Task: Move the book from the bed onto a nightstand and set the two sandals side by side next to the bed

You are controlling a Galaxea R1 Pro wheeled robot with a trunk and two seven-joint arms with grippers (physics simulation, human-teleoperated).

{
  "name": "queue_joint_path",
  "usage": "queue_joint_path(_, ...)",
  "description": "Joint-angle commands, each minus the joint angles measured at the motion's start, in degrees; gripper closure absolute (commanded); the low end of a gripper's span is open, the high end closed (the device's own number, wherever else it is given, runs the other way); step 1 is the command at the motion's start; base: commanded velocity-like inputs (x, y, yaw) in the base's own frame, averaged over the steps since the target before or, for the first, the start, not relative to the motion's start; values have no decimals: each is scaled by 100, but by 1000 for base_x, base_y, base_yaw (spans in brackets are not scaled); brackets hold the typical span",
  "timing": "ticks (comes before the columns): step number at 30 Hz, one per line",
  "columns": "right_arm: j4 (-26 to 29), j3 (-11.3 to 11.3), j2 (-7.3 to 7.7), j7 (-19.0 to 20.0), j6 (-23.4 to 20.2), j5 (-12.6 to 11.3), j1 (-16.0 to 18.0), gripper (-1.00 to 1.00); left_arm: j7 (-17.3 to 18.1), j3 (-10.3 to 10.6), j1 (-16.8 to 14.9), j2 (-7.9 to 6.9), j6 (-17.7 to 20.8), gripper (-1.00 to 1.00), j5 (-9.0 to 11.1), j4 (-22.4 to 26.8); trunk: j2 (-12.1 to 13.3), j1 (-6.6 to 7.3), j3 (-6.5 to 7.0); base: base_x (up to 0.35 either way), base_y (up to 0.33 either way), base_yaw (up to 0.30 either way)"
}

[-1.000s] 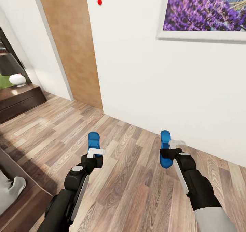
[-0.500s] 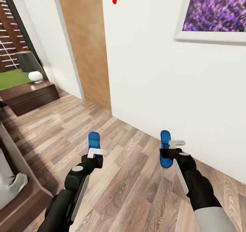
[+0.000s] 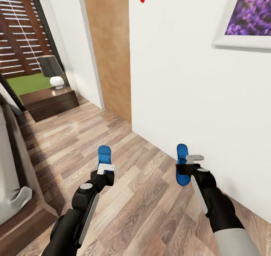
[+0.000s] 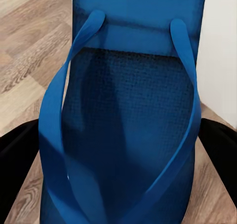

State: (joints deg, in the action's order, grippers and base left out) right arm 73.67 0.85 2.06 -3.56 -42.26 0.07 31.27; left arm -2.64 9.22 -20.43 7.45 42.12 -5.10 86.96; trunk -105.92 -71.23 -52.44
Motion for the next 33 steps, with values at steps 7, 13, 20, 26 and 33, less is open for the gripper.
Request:
queue_joint_path(7,7,12,5,-22,-28,16,2,100,1,9,-4,2,29,100,-50,6,-2,-2,-5,220,-275,274)
queue_joint_path(13,8,12,5,-22,-28,19,2,100,0,5,-4,2,28,100,-44,6,-2,-2,-5,222,-274,274)
queue_joint_path(20,8,12,5,-22,-28,20,2,100,-3,6,-4,2,27,100,-37,6,-2,-2,-5,264,-216,274)
queue_joint_path(26,7,12,5,-22,-28,14,2,100,-4,9,-4,2,26,100,-40,6,-2,-2,-5,308,-136,274)
queue_joint_path(33,7,4,5,-22,-28,10,2,100,-4,9,-4,2,26,100,-43,6,-2,-2,-5,290,-207,274)
